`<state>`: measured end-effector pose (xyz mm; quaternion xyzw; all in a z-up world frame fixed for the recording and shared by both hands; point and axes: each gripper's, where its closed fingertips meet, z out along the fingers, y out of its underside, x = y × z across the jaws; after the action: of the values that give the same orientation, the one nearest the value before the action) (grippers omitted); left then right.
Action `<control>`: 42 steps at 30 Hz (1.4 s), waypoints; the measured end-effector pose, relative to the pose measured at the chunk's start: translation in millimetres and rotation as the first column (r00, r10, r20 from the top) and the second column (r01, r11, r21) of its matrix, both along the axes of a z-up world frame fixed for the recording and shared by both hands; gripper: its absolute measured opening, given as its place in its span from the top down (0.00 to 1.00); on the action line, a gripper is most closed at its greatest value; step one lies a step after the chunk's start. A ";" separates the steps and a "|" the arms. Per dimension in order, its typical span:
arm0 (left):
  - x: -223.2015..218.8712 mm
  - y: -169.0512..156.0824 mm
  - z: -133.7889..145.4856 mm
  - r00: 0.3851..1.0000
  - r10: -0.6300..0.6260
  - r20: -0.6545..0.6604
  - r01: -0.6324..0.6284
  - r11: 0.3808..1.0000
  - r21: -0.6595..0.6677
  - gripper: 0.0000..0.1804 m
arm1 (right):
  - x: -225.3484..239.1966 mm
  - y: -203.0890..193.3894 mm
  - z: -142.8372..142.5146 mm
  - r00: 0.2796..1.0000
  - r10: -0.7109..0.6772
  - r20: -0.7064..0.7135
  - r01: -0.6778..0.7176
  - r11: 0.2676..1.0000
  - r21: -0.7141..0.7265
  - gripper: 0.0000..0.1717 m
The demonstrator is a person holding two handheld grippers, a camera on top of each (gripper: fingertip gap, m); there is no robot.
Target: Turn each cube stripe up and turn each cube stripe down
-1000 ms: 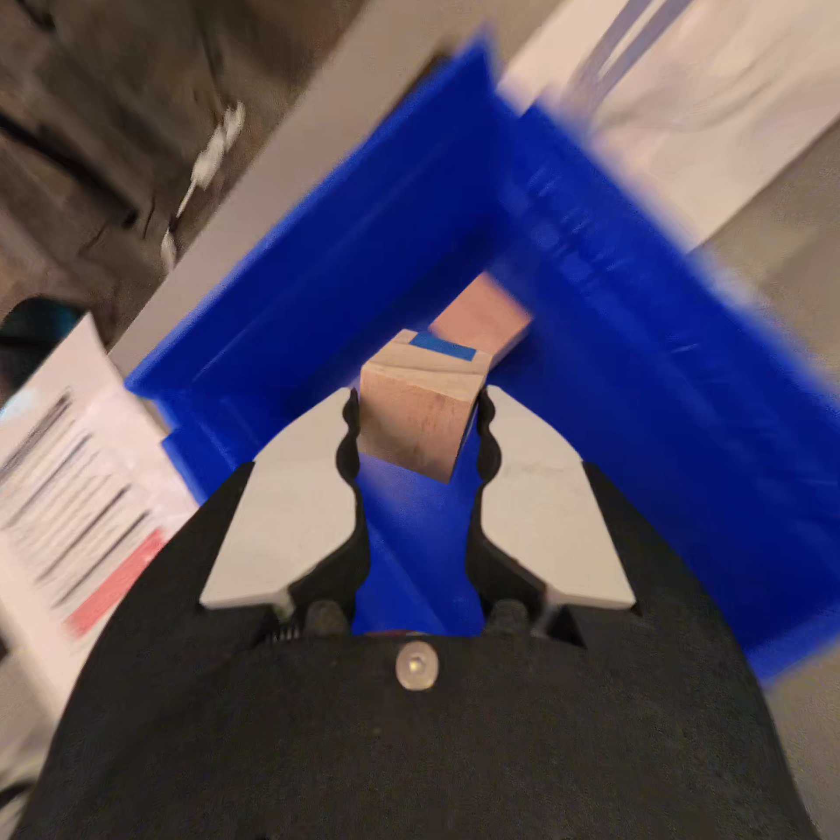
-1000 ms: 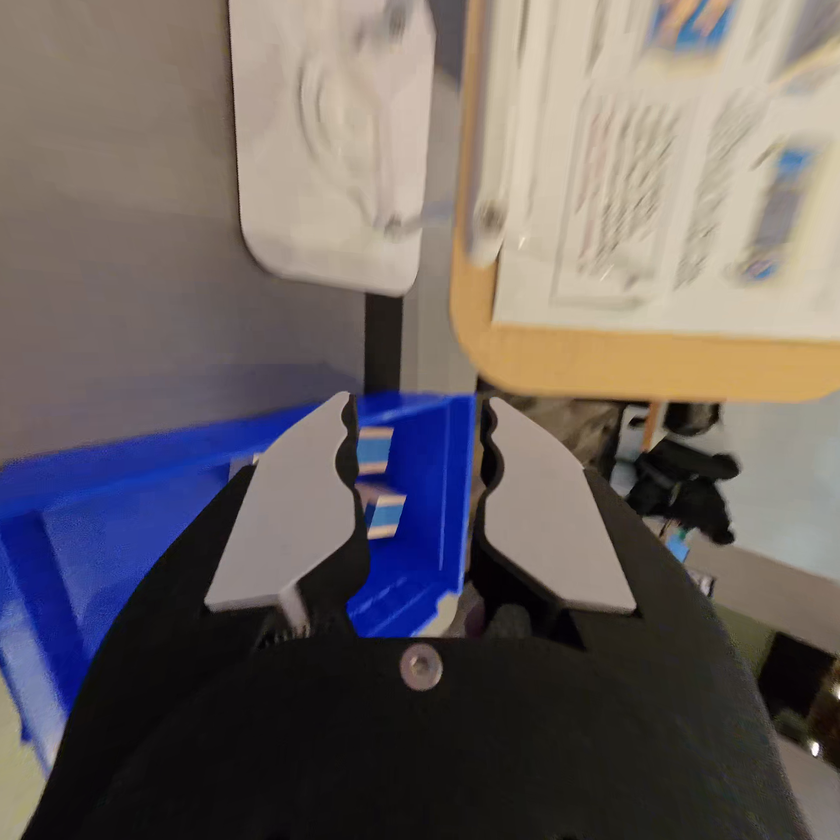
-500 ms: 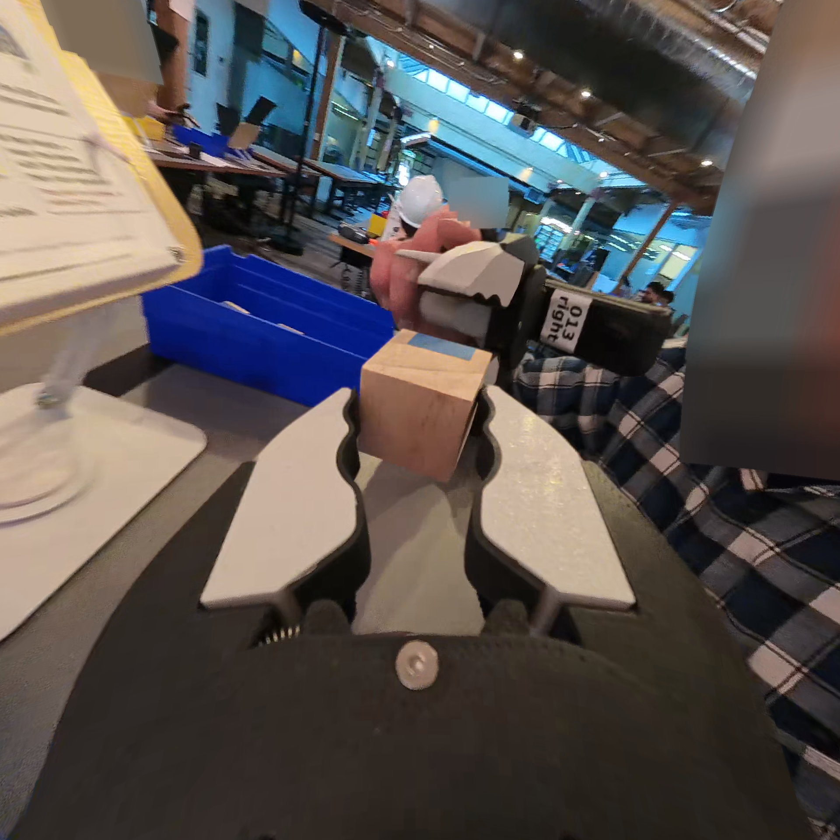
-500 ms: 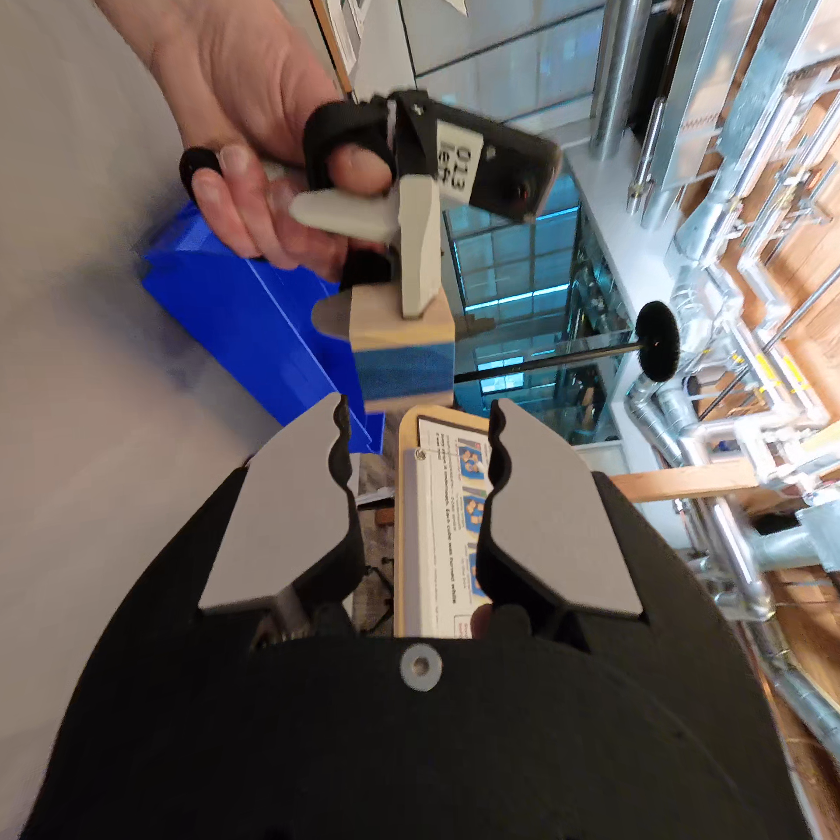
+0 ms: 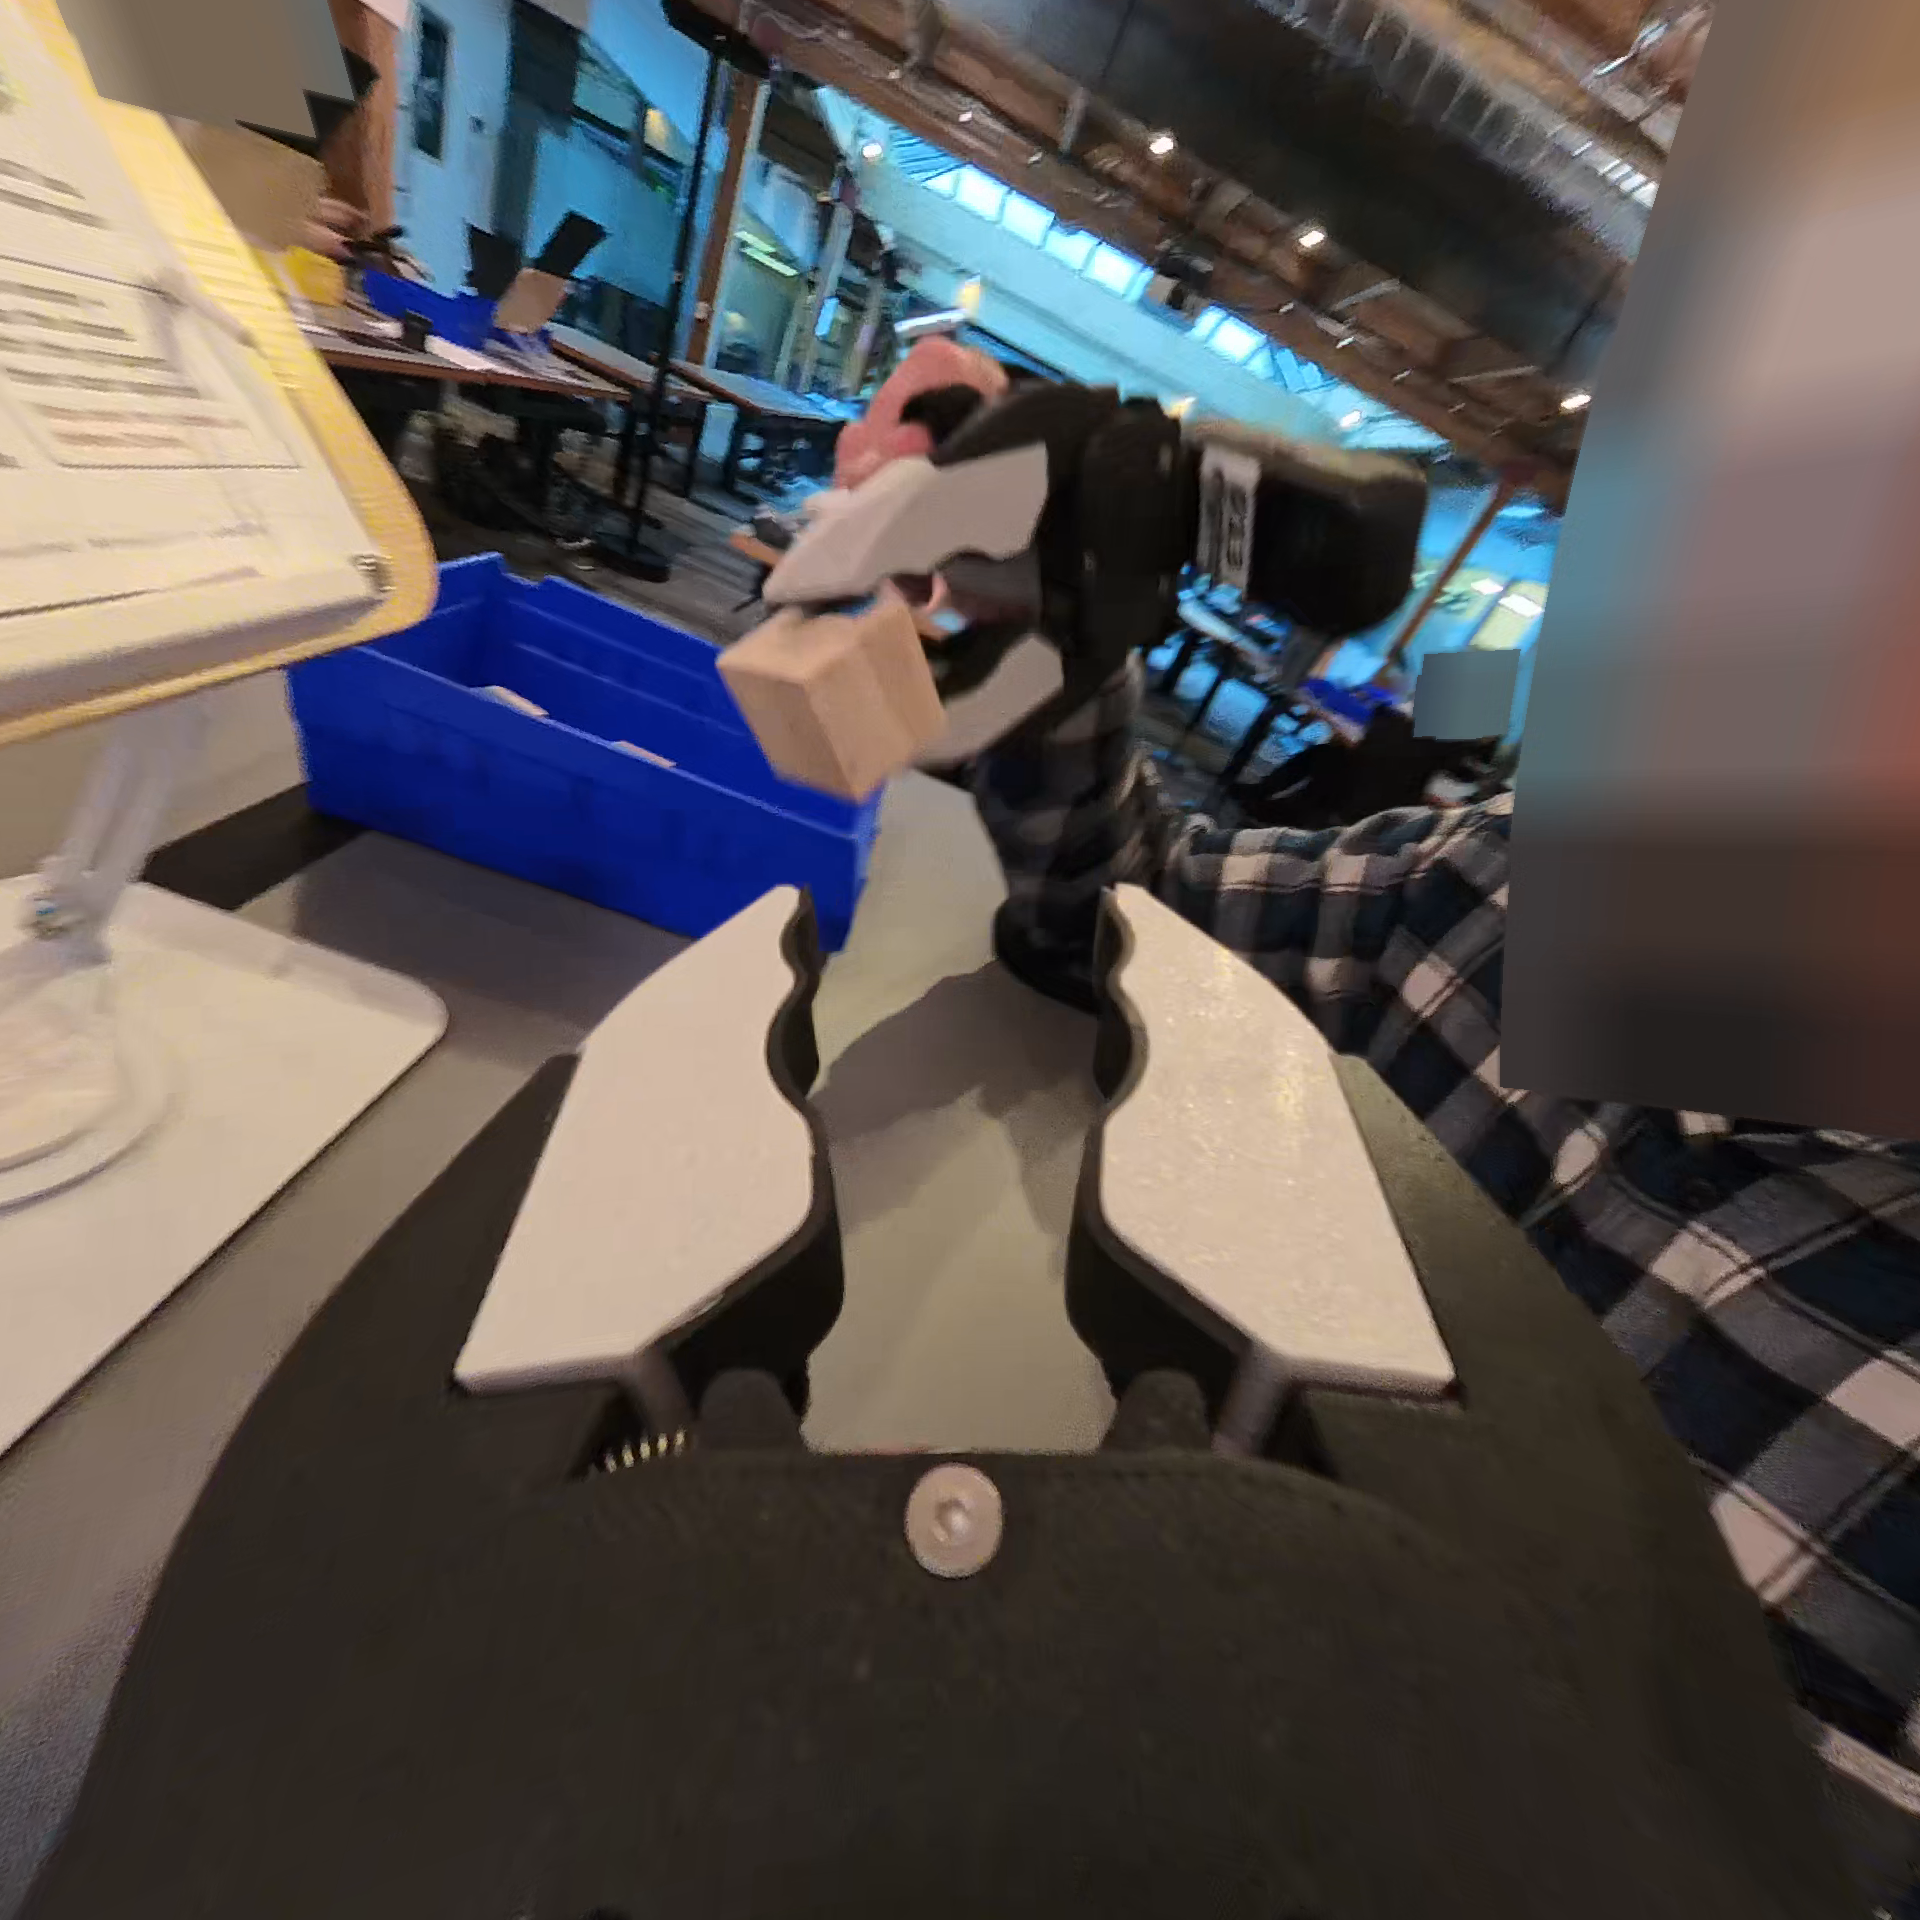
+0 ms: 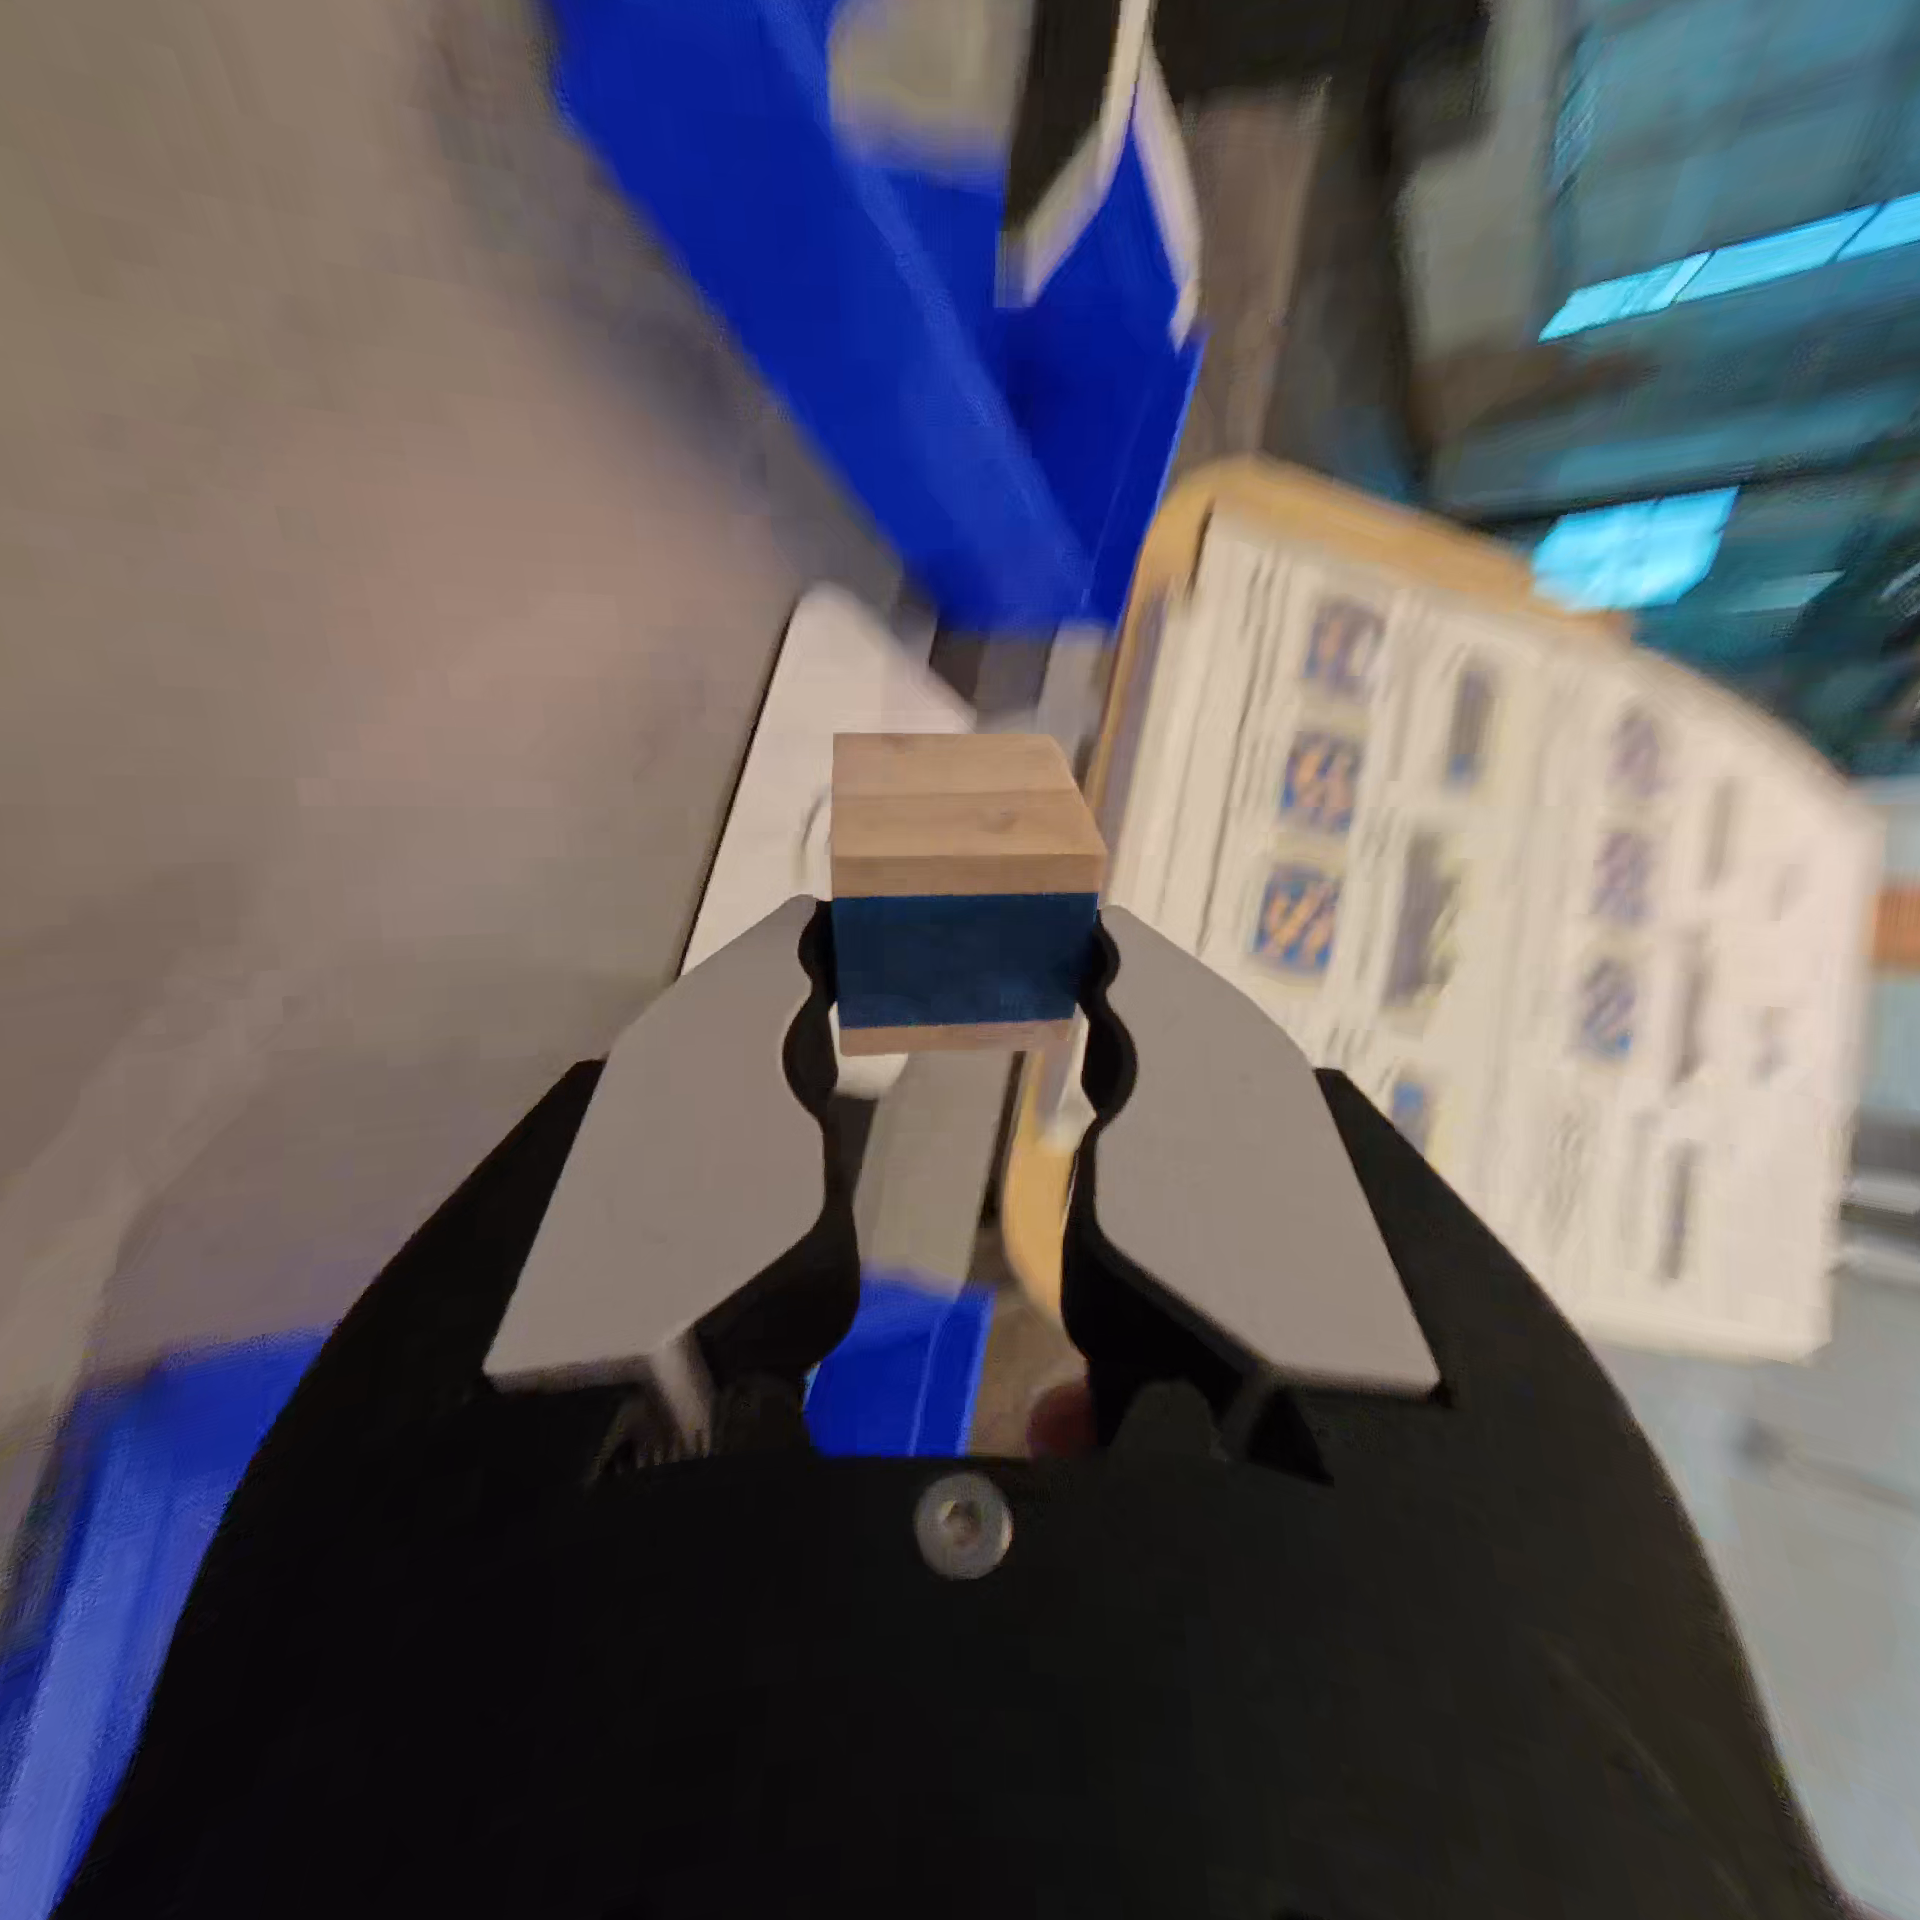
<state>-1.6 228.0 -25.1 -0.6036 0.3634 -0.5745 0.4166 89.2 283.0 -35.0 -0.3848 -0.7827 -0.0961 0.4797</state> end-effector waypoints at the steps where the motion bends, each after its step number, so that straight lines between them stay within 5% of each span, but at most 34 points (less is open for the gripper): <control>1: -5.1 2.6 -4.2 0.999 0.027 -0.033 -0.027 1.000 0.012 0.74 | 28.2 14.7 -5.0 0.995 -0.082 0.065 0.085 0.995 -0.053 0.74; 6: -20.2 7.4 -23.9 0.992 0.083 -0.099 -0.085 0.996 -0.018 0.77 | 149.4 45.0 -58.6 0.872 -0.313 0.377 0.442 0.835 -0.328 0.73; 14: -32.4 6.7 -19.5 0.989 0.106 -0.100 -0.107 0.994 0.000 0.80 | 212.6 46.5 -161.0 0.616 -0.250 0.747 0.737 0.518 -0.434 0.73; 18: -37.5 3.5 -20.4 0.986 0.106 -0.128 -0.105 0.994 0.018 0.80 | 209.8 40.2 -181.0 0.601 -0.187 0.777 0.750 0.468 -0.467 0.73; 20: -42.1 4.5 -20.8 0.984 0.115 -0.134 -0.113 0.993 0.023 0.79 | 210.7 37.3 -184.0 0.576 -0.182 0.797 0.775 0.432 -0.462 0.63; 25: -65.2 22.4 -21.1 0.954 0.205 -0.217 -0.186 0.977 0.102 0.78 | 202.6 39.3 -160.3 0.645 -0.233 0.728 0.733 0.460 -0.501 0.66; 28: -97.9 57.8 -28.5 0.845 0.366 -0.390 -0.275 0.922 0.271 0.77 | 197.1 42.3 -138.6 0.686 -0.288 0.669 0.702 0.507 -0.501 0.70; 34: -167.0 134.9 -81.2 0.491 0.499 -0.714 -0.272 0.867 0.418 0.67 | 200.7 55.1 -130.9 0.640 -0.378 0.669 0.734 0.557 -0.388 0.70; 42: -181.7 190.4 -156.3 0.334 0.402 -0.853 -0.159 0.916 0.369 0.60 | 179.4 44.2 -128.7 0.675 -0.333 0.658 0.689 0.604 -0.400 0.71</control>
<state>-183.3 418.3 -181.4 -0.8216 0.4824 -0.0206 0.3032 268.6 327.2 -163.7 -0.6947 -0.7144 -0.0720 0.0427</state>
